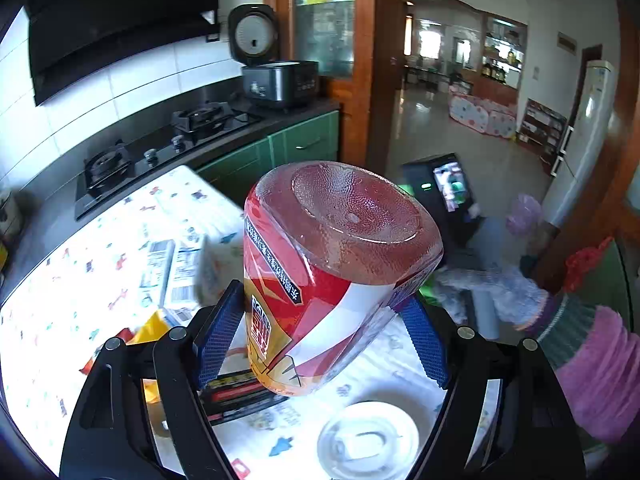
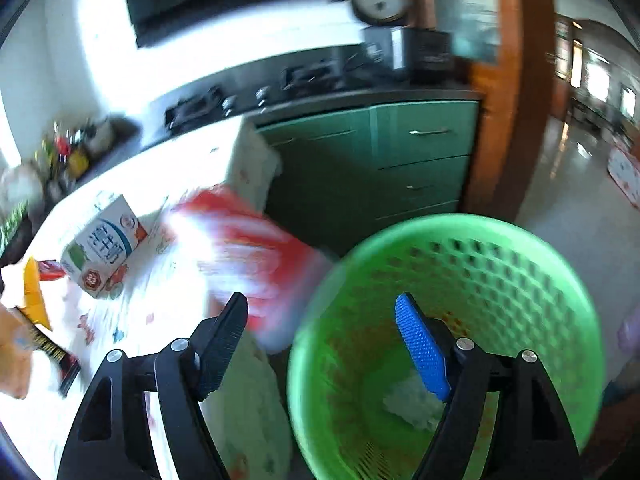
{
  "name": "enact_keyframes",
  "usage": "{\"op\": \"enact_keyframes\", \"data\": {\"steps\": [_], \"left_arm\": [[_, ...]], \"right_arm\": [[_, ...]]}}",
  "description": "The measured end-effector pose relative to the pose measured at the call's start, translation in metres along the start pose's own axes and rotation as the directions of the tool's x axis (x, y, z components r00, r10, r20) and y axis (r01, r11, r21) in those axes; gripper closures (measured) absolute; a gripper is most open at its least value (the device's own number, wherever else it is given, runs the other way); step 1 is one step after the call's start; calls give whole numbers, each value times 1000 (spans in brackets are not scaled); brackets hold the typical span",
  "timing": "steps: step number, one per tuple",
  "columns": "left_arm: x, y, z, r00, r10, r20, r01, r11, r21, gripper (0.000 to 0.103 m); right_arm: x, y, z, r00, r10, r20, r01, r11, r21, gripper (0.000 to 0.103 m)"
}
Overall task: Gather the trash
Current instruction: 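Grasp the red cup with the left tool and drop it into the wastebasket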
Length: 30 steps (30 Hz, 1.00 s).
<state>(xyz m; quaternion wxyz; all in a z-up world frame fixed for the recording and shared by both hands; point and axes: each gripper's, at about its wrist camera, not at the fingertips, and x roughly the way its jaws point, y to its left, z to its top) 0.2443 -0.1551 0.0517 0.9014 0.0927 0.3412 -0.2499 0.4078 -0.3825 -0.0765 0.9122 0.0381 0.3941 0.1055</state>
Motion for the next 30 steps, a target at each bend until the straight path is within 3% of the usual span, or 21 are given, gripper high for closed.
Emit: {"op": "enact_keyframes", "data": {"steps": [6, 14, 21, 30], "left_arm": [[-1, 27, -4, 1000, -1, -5, 1, 999, -48, 27], [13, 21, 0, 999, -48, 1, 48, 998, -47, 27], [30, -12, 20, 994, -112, 3, 112, 994, -11, 27], [81, -69, 53, 979, -198, -39, 199, 979, 33, 27]], "right_arm": [[1, 15, -3, 1000, 24, 19, -23, 1000, -17, 30], [-50, -7, -17, 997, -24, 71, 23, 1000, 16, 30], [-94, -38, -43, 993, -72, 94, 67, 996, 55, 30], [-137, -79, -81, 983, -151, 109, 138, 984, 112, 30]]}}
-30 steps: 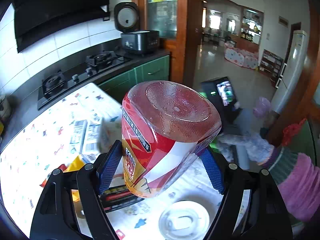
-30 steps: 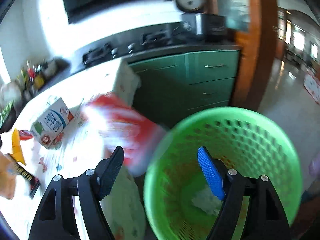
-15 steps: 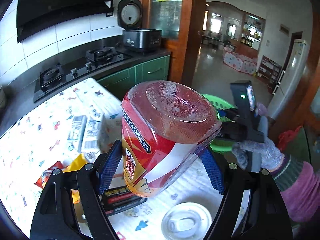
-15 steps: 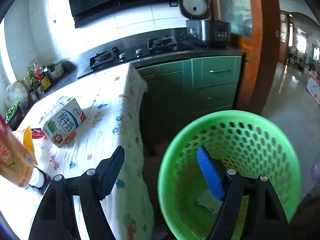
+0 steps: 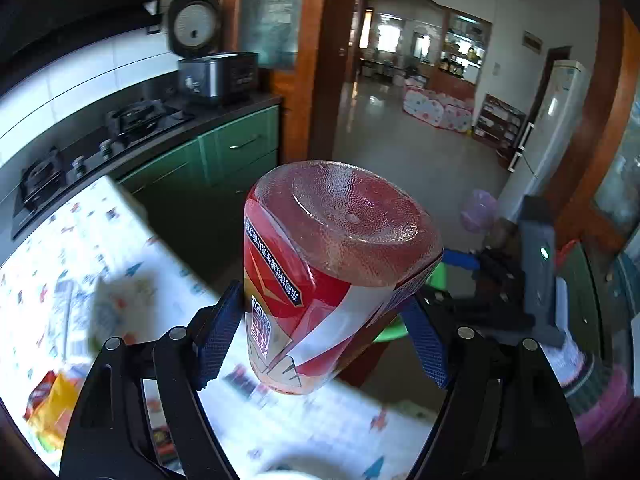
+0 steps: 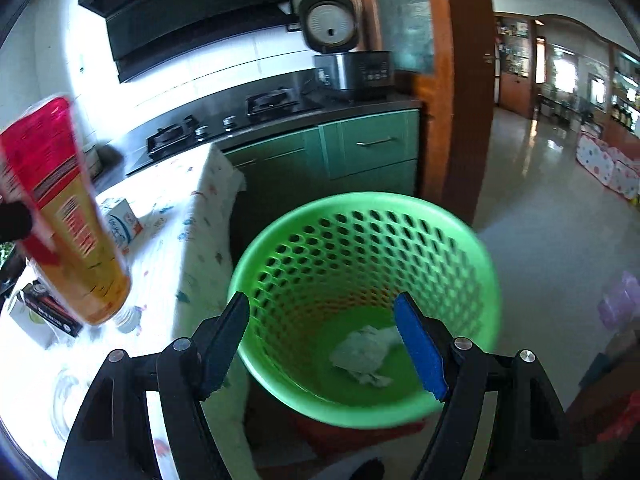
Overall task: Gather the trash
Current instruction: 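Grasp the red cup with the left tool and drop it into the wastebasket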
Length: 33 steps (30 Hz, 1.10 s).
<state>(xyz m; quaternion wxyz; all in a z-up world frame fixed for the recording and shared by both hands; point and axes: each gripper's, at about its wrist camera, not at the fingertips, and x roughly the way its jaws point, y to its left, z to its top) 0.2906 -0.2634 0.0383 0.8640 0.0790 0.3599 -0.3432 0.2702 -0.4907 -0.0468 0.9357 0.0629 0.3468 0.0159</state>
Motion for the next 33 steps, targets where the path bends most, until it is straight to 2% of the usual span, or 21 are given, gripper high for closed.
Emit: {"op": "enact_keyframes", "data": {"steps": [4, 14, 19, 22, 26, 30, 33], "left_arm": [[32, -19, 16, 999, -32, -16, 32, 999, 7, 27], [115, -54, 45, 995, -27, -94, 32, 998, 51, 27], [151, -56, 44, 985, -11, -175, 19, 999, 50, 26], [171, -53, 41, 972, -35, -233, 40, 999, 16, 25], [179, -53, 34, 962, 0, -275, 8, 1000, 29, 22], [167, -51, 33, 968, 4, -251, 5, 999, 35, 19], [143, -47, 32, 975, 16, -221, -10, 999, 30, 19]], "right_arm": [[-10, -24, -12, 999, -36, 0, 36, 999, 30, 30], [-11, -72, -32, 998, -60, -8, 60, 992, 114, 30], [-5, -83, -40, 998, -55, -14, 56, 989, 140, 30], [0, -86, -45, 998, -52, -26, 55, 987, 150, 30], [1, -87, -51, 998, -54, -41, 60, 986, 154, 30], [-2, -82, -50, 998, -54, -37, 59, 987, 152, 30], [-10, -73, -47, 999, -46, -25, 49, 988, 144, 30]]}}
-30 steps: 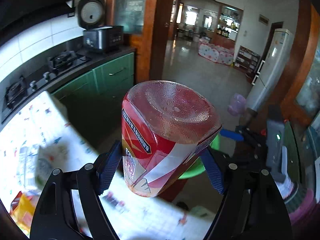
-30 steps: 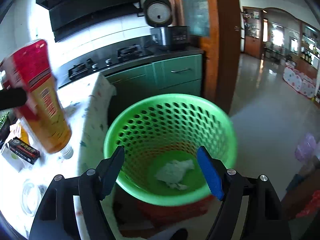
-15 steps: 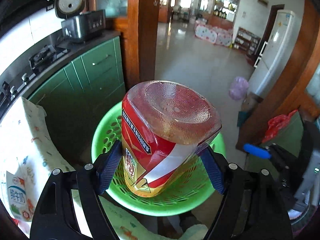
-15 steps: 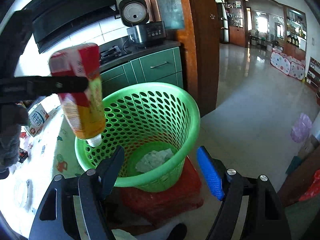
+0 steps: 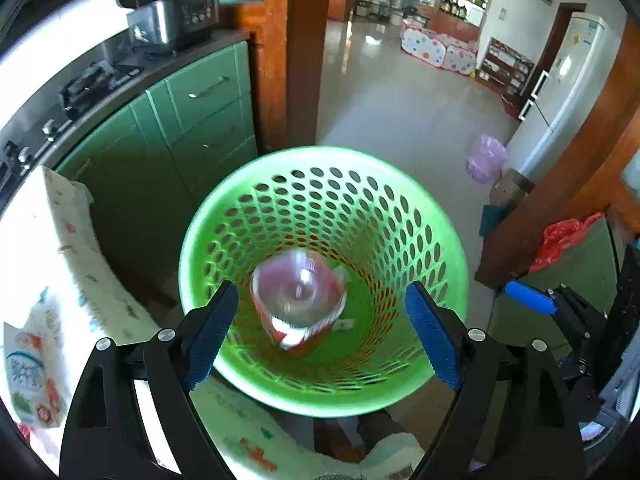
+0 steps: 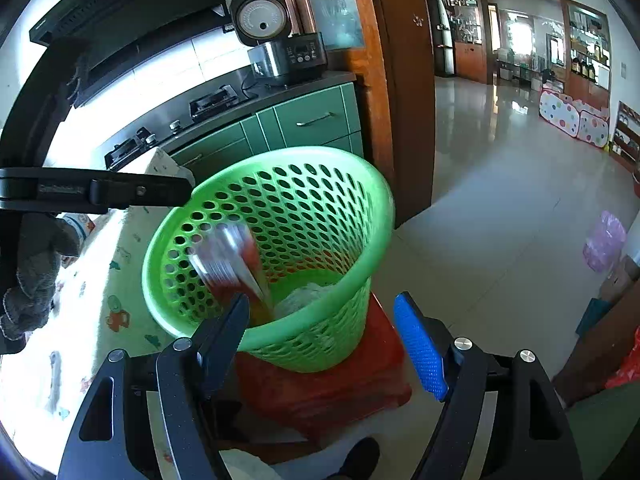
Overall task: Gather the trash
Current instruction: 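Grasp the red cup with the left tool and drop it into the wastebasket, then close the right tool on the white lid while the left tool reaches the paper cup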
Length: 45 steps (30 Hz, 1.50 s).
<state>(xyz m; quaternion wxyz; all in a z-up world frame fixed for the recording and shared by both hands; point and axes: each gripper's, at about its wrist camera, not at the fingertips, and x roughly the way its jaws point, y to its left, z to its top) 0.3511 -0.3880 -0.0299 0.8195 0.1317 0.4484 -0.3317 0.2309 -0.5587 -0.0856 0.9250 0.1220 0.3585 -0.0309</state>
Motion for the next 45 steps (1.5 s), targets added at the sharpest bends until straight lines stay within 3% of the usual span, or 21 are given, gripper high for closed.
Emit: {"op": "enact_keyframes", "data": {"steps": [8, 14, 21, 29, 35, 45], "left_arm": [[-84, 18, -35, 991, 54, 120, -51, 998, -31, 19], [-145, 39, -80, 977, 106, 183, -93, 993, -79, 19], [-196, 81, -138, 955, 193, 224, -154, 972, -178, 19], [-238, 122, -198, 918, 308, 248, -236, 930, -282, 19], [-253, 157, -237, 907, 356, 226, -255, 890, -377, 19], [-259, 193, -295, 902, 390, 183, -262, 834, -485, 19]], "right_arm": [[-35, 44, -7, 998, 52, 38, -50, 997, -60, 30], [-53, 92, -22, 988, 152, 19, -149, 983, -108, 30], [-65, 158, -43, 962, 270, -35, -271, 942, -196, 27], [-68, 223, -69, 922, 370, -118, -388, 877, -285, 19], [-56, 260, -86, 901, 389, -193, -434, 834, -341, 14], [-28, 291, -109, 904, 327, -274, -418, 806, -419, 9]]}}
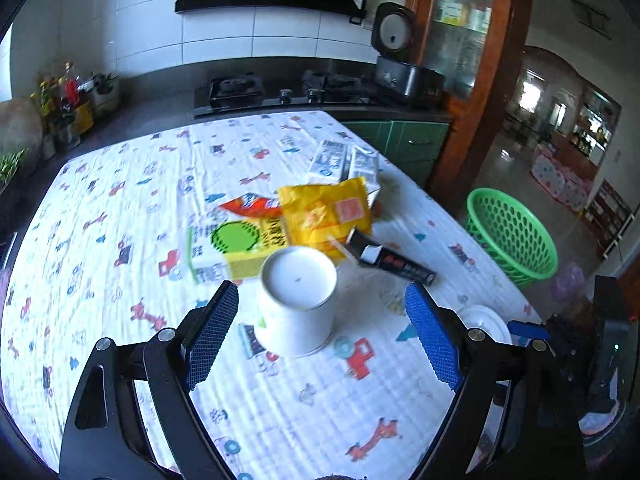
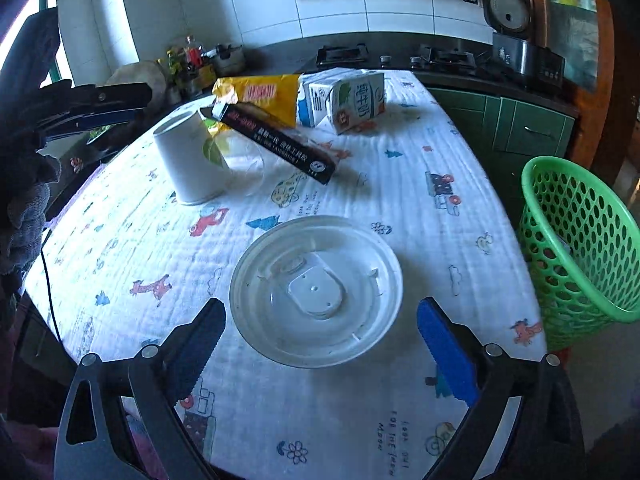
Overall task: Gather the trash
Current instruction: 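Close the right tool on the white lid while the left tool reaches the paper cup, then drop the white lid from the right tool while the left tool drops the paper cup into the basket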
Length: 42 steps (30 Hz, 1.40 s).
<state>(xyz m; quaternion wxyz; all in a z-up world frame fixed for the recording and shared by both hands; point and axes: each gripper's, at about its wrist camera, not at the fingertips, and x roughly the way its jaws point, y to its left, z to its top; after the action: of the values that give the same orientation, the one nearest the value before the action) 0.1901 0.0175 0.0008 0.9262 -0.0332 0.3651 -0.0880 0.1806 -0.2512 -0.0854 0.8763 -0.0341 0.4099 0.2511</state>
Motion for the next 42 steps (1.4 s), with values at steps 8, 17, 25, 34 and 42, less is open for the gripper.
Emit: {"op": "enact_keyframes", "data": {"steps": [8, 17, 25, 34, 42], "left_arm": [[15, 15, -24, 998, 31, -50, -31, 1000, 6, 17], [42, 13, -15, 999, 20, -50, -17, 998, 64, 16], [69, 12, -8, 999, 3, -52, 2, 995, 101, 16], [74, 8, -7, 997, -57, -45, 62, 991, 115, 41], [62, 10, -13, 998, -60, -29, 63, 991, 114, 45]], "right_arm": [[21, 11, 6, 998, -55, -19, 54, 997, -57, 7], [29, 14, 13, 997, -82, -4, 82, 996, -40, 11], [24, 16, 11, 996, -83, 14, 83, 996, -30, 13], [8, 16, 9, 997, -59, 48, 59, 998, -8, 13], [-4, 14, 10, 997, -39, 71, 38, 999, 19, 13]]}}
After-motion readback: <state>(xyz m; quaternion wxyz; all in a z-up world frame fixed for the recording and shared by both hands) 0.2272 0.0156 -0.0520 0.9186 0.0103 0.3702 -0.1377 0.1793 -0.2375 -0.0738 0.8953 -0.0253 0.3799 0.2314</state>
